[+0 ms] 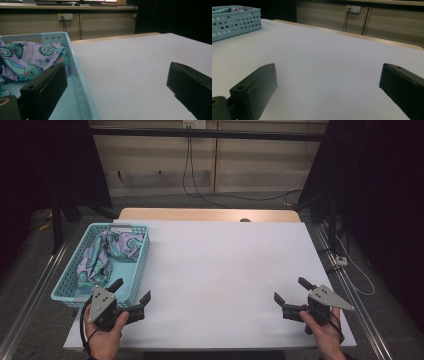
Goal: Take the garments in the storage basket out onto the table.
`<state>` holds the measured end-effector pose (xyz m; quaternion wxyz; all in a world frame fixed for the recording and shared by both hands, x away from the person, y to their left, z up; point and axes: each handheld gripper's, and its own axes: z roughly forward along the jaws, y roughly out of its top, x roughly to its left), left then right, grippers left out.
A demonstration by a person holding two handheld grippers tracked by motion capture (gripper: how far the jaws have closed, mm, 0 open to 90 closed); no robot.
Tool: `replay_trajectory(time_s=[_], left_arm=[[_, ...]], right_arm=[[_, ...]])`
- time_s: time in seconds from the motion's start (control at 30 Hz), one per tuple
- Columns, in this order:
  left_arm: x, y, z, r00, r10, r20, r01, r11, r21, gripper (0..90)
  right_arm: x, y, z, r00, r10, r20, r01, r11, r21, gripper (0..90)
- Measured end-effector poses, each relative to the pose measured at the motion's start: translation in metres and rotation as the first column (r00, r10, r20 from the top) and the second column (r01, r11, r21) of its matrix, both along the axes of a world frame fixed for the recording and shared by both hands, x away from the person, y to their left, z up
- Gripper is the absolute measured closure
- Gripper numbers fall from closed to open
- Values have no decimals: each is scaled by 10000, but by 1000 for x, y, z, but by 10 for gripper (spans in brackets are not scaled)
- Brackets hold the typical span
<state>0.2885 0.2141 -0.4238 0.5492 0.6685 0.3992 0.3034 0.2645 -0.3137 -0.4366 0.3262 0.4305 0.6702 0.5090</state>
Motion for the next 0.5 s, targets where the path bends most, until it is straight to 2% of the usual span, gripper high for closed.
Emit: replay_trajectory(time_s=[0.1, 0.17, 0.3, 0.33, 0.37, 0.43, 0.5], left_arm=[[1, 3, 0, 9999, 165, -54, -164, 9999, 1, 35], [2, 3, -1, 9997, 110, -197, -111, 9999, -32, 35], [2, 4, 1, 9997, 98, -233, -97, 10000, 14, 35], [2, 5, 2, 9995, 55, -311, -53, 9999, 88, 39], [2, 6, 4, 9985, -74, -549, 83, 9998, 154, 47], [3, 8, 8, 9967, -137, -802, 147, 9998, 117, 52], [5, 9, 12, 9952, -216, -955, 250, 9991, 347, 48]], right_arm=[[0, -1, 0, 10000, -16, -11, 16, 10000, 72, 7], [0, -1, 0, 10000, -10, -17, 11, 10000, 71, 7], [1, -1, 0, 10000, 17, -48, -17, 9999, 110, 7], [1, -1, -1, 10000, 12, -11, -12, 10000, 92, 6], [2, -1, -1, 10000, 44, -41, -43, 9999, 132, 7], [2, -1, -1, 10000, 48, -43, -47, 9999, 113, 6], [2, 0, -1, 9999, 101, -59, -100, 9998, 143, 7]])
